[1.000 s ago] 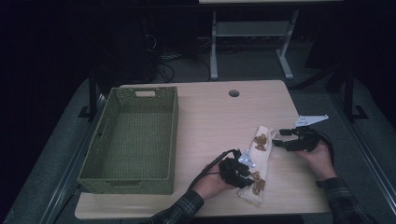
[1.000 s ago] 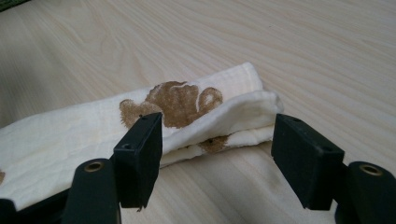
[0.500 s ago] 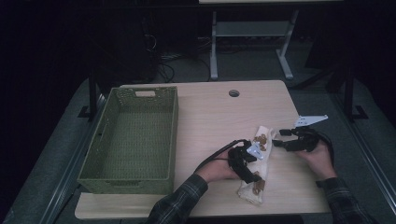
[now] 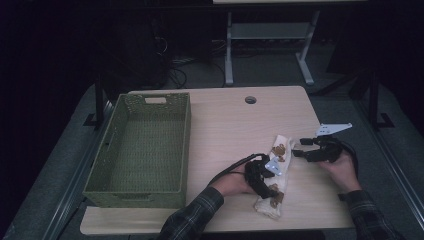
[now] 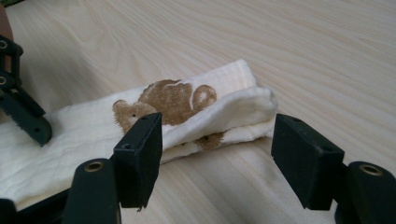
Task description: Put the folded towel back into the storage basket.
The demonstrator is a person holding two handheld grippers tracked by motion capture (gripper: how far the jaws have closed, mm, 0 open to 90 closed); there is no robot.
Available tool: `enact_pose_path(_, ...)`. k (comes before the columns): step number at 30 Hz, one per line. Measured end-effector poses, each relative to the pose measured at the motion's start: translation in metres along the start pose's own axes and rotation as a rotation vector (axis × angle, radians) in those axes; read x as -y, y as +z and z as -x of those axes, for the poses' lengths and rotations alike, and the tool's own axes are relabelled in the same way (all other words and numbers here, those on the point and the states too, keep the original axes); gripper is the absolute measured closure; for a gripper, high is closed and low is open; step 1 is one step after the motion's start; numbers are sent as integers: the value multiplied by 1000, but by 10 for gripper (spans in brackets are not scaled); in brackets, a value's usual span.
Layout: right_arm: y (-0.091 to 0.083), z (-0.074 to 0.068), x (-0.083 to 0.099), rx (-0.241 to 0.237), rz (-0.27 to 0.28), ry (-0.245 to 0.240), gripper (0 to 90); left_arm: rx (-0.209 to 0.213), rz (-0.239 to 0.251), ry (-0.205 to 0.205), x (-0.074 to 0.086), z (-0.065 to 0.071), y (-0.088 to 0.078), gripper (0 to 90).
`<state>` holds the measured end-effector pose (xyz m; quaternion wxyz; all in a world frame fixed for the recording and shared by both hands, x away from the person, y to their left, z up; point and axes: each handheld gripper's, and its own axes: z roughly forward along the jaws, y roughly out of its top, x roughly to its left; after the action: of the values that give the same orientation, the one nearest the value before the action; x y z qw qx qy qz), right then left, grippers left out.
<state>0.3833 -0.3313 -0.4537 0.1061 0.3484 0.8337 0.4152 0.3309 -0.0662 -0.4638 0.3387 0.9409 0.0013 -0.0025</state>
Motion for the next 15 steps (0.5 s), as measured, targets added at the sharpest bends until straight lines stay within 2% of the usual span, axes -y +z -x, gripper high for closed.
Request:
enact_pose_path(5, 1, 0, 0, -3, -3, -7, 334, -15, 12, -26, 0, 1, -2, 535)
enact_pose_path(9, 1, -1, -2, -12, -2, -16, 329, -37, 12, -66, -1, 3, -2, 732)
enact_pose_path(15, 0, -3, -11, -46, 3, -57, 319, -50, 10, -125, -2, 5, -5, 789)
